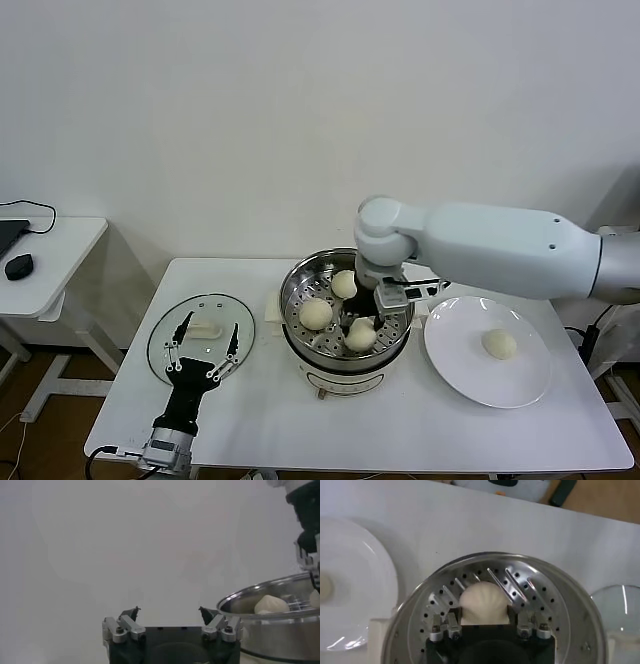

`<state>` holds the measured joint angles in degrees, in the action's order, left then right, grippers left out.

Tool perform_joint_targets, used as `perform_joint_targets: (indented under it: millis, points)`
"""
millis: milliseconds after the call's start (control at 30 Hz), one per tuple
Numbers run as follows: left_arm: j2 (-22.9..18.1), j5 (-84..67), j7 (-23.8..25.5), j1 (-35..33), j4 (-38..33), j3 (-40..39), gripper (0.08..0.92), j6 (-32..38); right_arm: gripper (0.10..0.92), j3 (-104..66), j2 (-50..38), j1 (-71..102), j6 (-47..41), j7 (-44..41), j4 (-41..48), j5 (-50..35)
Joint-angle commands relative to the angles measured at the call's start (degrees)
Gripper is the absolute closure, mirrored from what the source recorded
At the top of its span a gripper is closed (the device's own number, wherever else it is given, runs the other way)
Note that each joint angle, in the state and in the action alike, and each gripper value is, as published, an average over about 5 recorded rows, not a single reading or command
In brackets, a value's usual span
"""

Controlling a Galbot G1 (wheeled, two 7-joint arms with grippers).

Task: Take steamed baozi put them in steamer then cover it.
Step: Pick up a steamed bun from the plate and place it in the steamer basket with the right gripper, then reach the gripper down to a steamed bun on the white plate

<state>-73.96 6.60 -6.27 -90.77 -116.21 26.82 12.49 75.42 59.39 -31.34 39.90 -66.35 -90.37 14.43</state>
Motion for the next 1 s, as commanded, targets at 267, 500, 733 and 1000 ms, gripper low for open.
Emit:
perform_joint_targets:
  millis: [267, 500, 733, 1000]
  points:
    - [0.0, 0.0, 0.0, 0.1, 0.3, 0.0, 0.177, 0.0, 0.233, -1.2, 0.1, 2.3, 1.3, 0.8, 0.2, 2.2]
    - [-0.2, 0.0, 0.0, 0.3, 0.1, -0.1, 0.177, -0.2, 0.203, -9.4, -5.2, 0.9, -0.2, -0.9, 1.1, -1.4]
    - [-0.2, 0.2, 0.0, 0.2, -0.1, -0.2, 0.177, -0.3, 0.203, -15.3, -14.2, -2.2, -11.5, -5.2, 9.2, -10.9]
    - [-0.1, 0.4, 0.0, 0.2, -0.1, -0.6, 0.177, -0.5, 0.203, -14.1, -24.9, -0.9, -31.8, -6.1, 23.2, -22.1]
